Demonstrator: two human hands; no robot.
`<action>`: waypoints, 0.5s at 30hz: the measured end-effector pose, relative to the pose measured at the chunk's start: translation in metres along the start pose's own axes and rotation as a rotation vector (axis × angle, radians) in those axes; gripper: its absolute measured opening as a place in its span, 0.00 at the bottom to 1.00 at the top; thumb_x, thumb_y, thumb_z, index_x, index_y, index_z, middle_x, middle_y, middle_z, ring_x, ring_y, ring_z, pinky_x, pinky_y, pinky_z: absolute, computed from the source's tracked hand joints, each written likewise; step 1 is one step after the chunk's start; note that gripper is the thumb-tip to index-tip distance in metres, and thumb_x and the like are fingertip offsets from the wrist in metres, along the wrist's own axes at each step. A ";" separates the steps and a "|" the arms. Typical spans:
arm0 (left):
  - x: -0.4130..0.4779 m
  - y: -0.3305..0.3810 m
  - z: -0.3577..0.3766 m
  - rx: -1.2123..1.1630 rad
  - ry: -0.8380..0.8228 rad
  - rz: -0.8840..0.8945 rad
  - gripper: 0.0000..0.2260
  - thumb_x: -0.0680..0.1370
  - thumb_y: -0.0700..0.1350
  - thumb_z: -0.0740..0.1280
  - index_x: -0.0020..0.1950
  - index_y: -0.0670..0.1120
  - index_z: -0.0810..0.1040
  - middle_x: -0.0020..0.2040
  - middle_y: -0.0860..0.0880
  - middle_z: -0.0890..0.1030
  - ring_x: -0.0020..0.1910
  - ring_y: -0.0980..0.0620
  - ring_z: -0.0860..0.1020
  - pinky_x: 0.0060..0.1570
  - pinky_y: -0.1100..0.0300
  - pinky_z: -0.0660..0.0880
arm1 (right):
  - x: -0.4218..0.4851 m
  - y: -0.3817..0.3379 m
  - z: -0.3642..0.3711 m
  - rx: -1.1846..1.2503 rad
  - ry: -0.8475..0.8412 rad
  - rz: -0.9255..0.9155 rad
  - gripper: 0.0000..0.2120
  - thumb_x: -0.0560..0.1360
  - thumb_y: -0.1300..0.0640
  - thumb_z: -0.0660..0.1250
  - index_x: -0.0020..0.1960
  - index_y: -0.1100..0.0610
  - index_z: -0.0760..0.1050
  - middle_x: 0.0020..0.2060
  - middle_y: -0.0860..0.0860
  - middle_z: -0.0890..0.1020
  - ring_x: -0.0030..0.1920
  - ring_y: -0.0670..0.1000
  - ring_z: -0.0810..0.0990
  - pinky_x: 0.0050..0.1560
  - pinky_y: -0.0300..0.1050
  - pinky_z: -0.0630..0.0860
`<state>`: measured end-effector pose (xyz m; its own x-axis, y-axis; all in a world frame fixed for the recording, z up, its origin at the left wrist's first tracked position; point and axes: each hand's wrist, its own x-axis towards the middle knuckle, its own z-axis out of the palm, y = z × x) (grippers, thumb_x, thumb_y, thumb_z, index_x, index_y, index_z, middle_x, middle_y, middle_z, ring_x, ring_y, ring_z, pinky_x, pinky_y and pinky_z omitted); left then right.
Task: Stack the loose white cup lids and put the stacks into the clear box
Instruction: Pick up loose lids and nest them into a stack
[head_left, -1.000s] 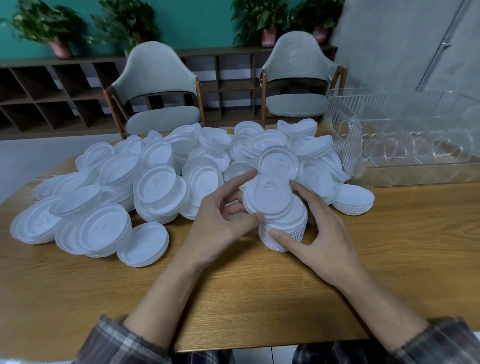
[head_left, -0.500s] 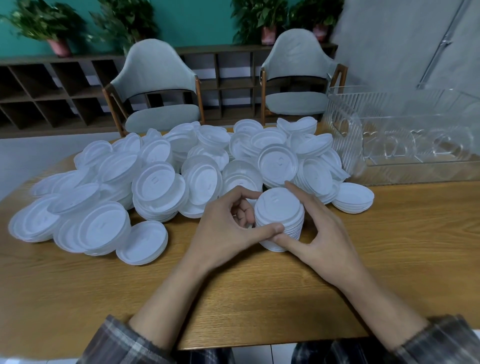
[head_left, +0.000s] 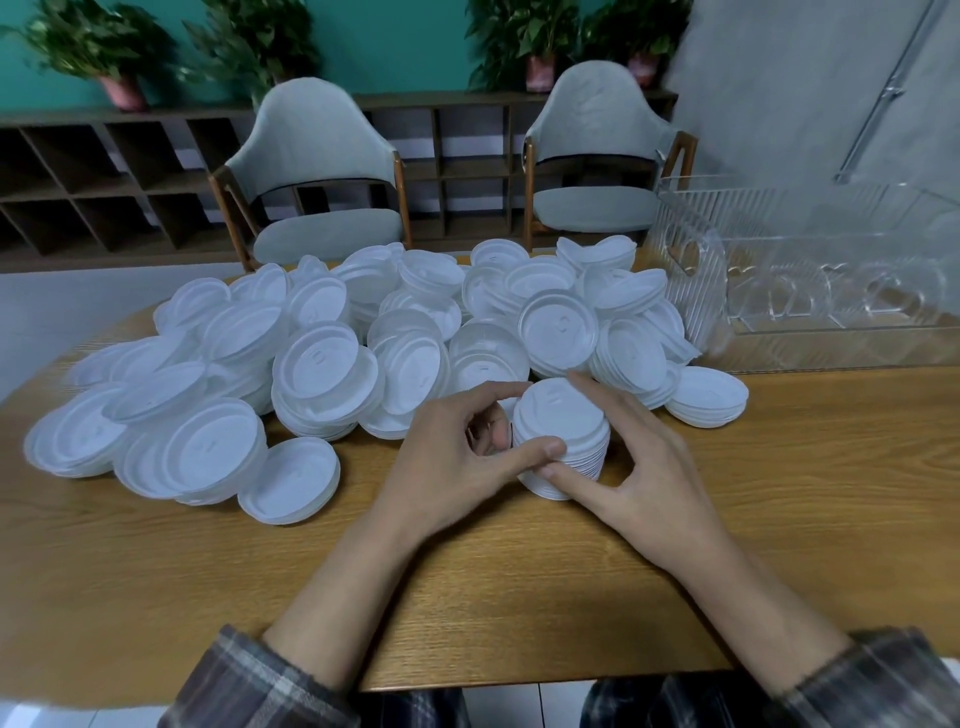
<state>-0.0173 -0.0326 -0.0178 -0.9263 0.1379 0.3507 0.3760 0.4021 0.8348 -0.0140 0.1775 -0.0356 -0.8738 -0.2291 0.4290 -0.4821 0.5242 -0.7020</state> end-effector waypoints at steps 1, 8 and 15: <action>-0.001 -0.002 -0.001 0.048 0.026 0.038 0.19 0.74 0.60 0.78 0.62 0.57 0.83 0.34 0.52 0.77 0.32 0.58 0.73 0.38 0.63 0.71 | 0.000 0.000 0.001 -0.008 0.017 -0.008 0.39 0.69 0.38 0.75 0.77 0.47 0.71 0.68 0.38 0.76 0.70 0.33 0.71 0.66 0.25 0.63; -0.015 -0.020 -0.011 0.484 0.086 0.215 0.20 0.74 0.61 0.75 0.62 0.53 0.81 0.46 0.58 0.77 0.44 0.58 0.77 0.43 0.55 0.79 | -0.001 0.004 -0.002 -0.017 0.064 0.019 0.37 0.70 0.44 0.80 0.75 0.48 0.73 0.68 0.38 0.77 0.69 0.33 0.71 0.66 0.25 0.64; -0.018 -0.014 -0.012 0.549 0.006 0.194 0.24 0.73 0.57 0.78 0.66 0.57 0.77 0.46 0.60 0.78 0.45 0.60 0.77 0.42 0.55 0.80 | -0.002 0.004 -0.002 -0.012 0.078 0.042 0.37 0.69 0.45 0.81 0.75 0.46 0.73 0.66 0.36 0.76 0.68 0.29 0.70 0.65 0.22 0.62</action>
<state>-0.0057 -0.0518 -0.0309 -0.8411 0.2512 0.4790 0.4686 0.7807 0.4134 -0.0139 0.1820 -0.0377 -0.8852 -0.1428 0.4428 -0.4443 0.5417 -0.7136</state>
